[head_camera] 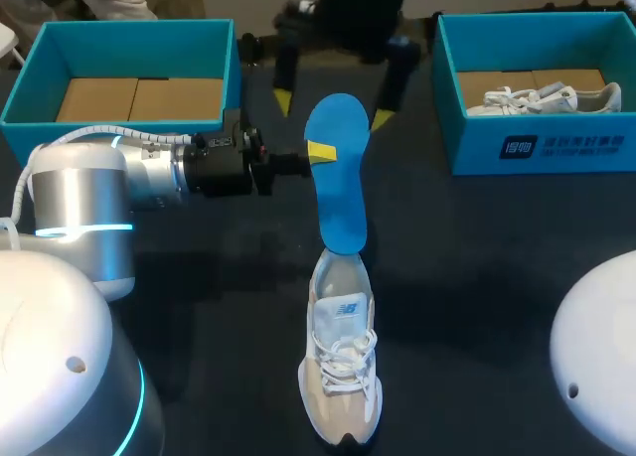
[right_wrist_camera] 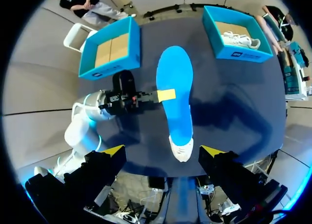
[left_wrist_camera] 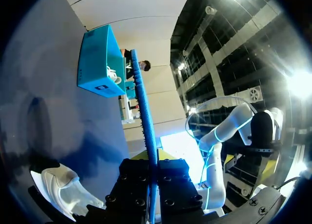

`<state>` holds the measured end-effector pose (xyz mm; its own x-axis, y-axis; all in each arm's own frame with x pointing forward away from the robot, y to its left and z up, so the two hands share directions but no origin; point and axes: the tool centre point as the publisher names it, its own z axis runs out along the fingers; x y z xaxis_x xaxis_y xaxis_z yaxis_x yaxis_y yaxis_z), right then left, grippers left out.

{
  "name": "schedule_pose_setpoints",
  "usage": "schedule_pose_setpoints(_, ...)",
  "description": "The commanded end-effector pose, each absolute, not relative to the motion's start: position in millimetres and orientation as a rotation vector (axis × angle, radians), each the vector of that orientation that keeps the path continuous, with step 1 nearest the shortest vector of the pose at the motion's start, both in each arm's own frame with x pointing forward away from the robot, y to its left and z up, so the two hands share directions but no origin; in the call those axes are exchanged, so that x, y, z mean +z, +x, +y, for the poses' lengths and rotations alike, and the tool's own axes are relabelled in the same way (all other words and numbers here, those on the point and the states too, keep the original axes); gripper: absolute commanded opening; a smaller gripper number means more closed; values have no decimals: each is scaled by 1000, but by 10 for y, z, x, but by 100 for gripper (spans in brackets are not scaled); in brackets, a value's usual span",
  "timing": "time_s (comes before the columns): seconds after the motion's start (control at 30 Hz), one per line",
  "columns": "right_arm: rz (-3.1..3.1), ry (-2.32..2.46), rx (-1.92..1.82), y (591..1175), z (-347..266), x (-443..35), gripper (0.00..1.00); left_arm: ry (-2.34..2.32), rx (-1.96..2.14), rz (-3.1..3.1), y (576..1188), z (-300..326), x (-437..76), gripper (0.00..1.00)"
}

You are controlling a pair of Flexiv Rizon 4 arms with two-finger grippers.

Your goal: Take the shoe out of the shoebox, open the shoe tongue, remove and reinsert the insole, then place the shoe into the shoebox

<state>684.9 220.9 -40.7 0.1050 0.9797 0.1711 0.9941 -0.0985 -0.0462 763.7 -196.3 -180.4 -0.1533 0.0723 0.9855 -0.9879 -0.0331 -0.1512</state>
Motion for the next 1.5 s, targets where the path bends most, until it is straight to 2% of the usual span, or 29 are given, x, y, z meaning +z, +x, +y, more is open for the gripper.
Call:
schedule_pose_setpoints(0.03,-2077,-2321,21,6851,2333,-459,100,1096,1376,-1251,7638,-1965,-1812,0)
schedule_pose_setpoints(0.33,-2074,-2388,12,6820,2407,-507,100,1096,1376,-1251,7638,-1965,-1812,0)
schedule_pose_setpoints(1.13,-1591,-1940,-633,6851,1686,-646,100,1096,1376,-1251,7638,-1965,-1812,0)
schedule_pose_setpoints(1.5,-1440,-1723,-795,7053,1535,-782,100,1096,1376,-1251,7638,-1965,-1812,0)
